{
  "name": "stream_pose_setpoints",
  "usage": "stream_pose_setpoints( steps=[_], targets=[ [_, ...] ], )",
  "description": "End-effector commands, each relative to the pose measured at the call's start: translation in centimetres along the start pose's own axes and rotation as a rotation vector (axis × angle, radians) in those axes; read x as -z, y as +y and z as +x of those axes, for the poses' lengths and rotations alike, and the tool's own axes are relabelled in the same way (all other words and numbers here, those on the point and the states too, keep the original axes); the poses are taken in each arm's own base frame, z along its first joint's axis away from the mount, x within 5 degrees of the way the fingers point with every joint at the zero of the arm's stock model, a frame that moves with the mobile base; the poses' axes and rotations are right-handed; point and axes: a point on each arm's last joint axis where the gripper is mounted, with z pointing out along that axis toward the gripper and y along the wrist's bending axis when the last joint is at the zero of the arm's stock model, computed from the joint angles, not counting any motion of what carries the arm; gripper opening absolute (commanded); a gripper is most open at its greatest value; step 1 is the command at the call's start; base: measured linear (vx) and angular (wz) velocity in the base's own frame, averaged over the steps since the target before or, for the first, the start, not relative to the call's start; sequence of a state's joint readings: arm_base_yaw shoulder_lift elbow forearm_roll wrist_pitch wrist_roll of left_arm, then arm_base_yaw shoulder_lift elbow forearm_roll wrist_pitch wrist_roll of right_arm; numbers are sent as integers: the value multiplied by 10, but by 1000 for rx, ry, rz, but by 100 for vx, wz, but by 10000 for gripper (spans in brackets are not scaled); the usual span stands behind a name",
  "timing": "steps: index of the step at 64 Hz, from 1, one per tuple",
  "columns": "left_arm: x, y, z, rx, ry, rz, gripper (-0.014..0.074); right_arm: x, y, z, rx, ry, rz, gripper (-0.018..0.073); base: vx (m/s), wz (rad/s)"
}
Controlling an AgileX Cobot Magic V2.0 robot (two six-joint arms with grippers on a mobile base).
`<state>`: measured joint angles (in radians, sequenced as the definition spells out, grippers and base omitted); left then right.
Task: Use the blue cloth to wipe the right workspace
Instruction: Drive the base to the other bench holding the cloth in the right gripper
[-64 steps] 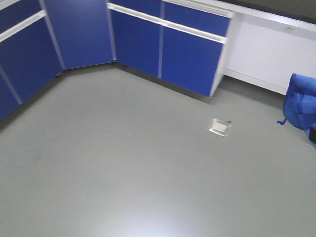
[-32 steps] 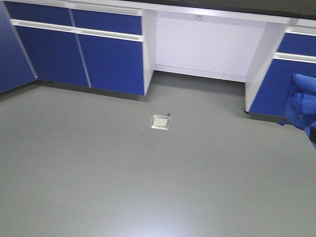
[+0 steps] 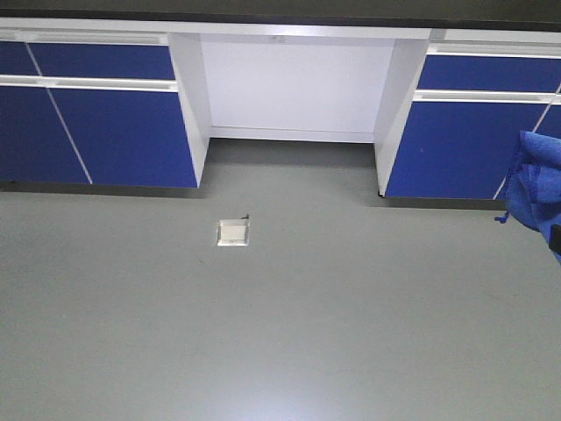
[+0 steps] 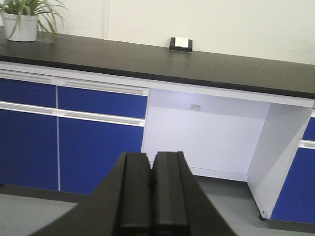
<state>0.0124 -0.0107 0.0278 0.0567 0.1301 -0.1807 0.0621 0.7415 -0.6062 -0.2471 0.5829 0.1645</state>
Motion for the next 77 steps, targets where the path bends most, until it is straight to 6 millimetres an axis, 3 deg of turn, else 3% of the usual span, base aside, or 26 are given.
stream_pose_setpoints(
  steps=[1, 77],
  targets=[
    [0, 0, 2, 15, -64, 17, -6, 6, -1, -15, 19, -104, -2, -8, 16, -20],
    [0, 0, 2, 15, -64, 17, -6, 6, -1, -15, 19, -104, -2, -8, 30, -5]
  ],
)
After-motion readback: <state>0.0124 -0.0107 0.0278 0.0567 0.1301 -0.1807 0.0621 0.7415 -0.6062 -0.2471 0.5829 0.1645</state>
